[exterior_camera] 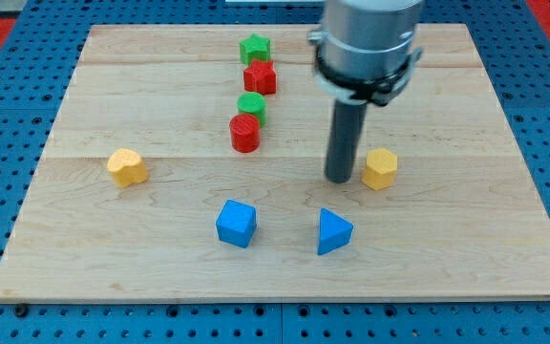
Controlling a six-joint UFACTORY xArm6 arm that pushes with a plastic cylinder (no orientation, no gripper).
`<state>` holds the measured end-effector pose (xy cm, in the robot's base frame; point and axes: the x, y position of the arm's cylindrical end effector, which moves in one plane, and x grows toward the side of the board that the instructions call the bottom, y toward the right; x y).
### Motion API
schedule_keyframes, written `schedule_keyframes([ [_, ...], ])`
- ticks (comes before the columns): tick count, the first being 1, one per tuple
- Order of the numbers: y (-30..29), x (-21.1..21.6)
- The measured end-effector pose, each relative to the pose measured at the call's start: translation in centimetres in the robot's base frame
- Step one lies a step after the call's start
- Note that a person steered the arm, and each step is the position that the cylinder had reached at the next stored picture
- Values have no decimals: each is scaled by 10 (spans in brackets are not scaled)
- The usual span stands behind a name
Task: Move the blue blocks to the bottom side of the yellow hexagon
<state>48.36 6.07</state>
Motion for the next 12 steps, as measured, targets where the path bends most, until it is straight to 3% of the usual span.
schedule_keyframes([
  [1, 66, 3],
  [3, 102, -41],
  [4, 98, -125],
  [5, 118, -128],
  [7, -32, 9],
  [8, -125, 8],
  [9, -157, 55],
  [11, -8, 73],
  [12, -3, 93],
])
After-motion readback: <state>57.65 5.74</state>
